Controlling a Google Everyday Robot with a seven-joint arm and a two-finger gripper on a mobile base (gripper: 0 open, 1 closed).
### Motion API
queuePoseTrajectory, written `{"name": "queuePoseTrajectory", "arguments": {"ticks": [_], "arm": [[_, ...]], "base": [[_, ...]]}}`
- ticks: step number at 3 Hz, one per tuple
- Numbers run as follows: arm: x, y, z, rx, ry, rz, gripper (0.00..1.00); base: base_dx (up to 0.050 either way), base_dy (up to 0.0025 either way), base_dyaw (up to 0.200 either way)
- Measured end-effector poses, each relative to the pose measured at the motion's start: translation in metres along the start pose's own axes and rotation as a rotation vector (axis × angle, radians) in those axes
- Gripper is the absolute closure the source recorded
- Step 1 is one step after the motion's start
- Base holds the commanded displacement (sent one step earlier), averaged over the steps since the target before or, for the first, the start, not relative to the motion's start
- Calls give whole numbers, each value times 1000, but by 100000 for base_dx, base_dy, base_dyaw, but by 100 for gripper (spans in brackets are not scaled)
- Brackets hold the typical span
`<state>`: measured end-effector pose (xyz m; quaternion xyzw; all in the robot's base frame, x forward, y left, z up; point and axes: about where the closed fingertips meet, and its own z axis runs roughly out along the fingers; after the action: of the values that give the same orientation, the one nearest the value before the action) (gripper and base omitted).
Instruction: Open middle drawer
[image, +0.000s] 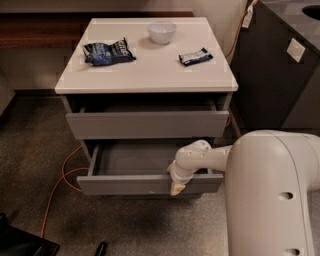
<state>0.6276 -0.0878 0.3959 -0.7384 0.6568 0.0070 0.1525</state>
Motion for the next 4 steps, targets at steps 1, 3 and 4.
{"name": "queuePoseTrajectory", "arguments": {"ticks": [1,3,4], "arm": [[-10,24,-4,-10,-4,-38,59],[-16,36,-10,-16,-6,-61,100],[-25,59,-14,-38,-12,-99,100]], "base": [[0,0,0],[0,0,0],[0,0,0]]}}
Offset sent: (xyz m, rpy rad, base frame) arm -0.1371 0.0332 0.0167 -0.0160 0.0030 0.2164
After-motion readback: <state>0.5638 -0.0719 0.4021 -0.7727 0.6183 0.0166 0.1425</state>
